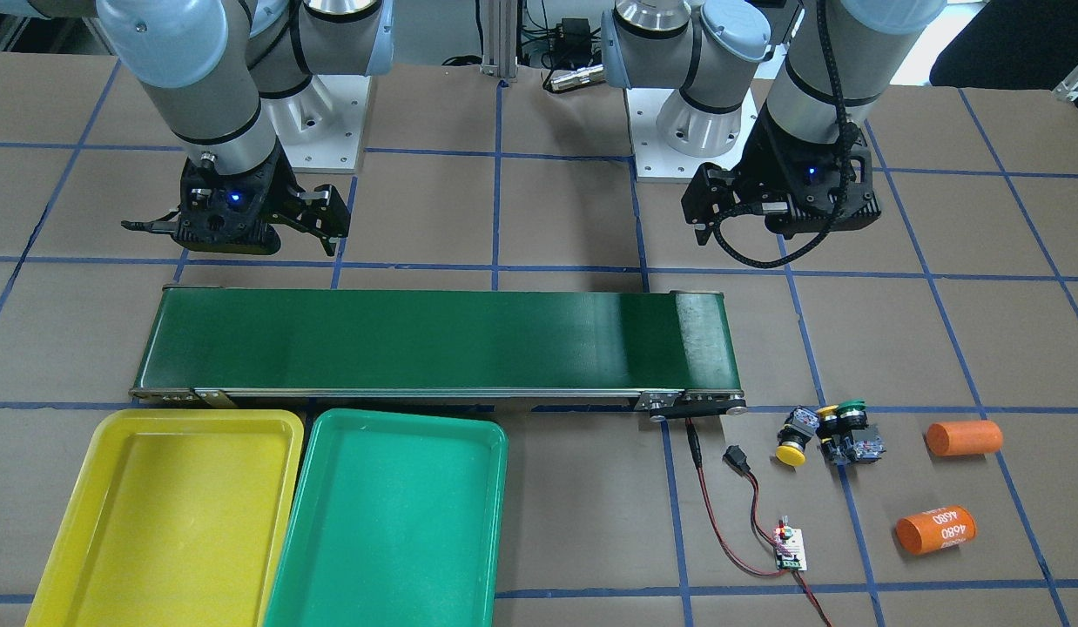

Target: Sort buttons by color to trays

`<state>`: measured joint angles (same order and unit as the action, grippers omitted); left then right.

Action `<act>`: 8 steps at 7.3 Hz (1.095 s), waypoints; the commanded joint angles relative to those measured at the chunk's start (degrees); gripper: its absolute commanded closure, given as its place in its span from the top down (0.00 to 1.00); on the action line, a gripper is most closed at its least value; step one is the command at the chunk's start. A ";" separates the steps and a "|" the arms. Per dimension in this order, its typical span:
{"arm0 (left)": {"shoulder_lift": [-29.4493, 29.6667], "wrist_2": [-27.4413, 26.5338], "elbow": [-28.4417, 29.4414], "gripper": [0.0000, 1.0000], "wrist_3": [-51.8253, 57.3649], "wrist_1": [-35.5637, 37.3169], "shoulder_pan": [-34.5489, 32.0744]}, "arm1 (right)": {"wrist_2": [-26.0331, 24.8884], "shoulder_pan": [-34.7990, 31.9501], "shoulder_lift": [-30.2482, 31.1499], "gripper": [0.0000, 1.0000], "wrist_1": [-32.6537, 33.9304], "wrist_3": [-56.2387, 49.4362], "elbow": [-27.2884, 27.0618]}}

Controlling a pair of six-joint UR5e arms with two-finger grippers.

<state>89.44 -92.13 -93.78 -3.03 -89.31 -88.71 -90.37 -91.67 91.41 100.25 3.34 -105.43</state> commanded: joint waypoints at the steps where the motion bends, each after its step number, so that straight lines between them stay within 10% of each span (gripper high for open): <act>1: -0.58 0.02 -0.52 1.00 0.13 0.19 0.03 | 0.01 0.00 0.00 1.00 0.04 0.00 -0.13; 8: -1.46 -0.42 -0.78 1.00 -0.75 1.50 0.30 | -0.07 0.00 1.05 1.00 0.04 -0.09 -1.45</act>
<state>87.90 -92.50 -94.49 -3.50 -88.78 -88.58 -90.44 -91.67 92.46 100.28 3.25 -106.83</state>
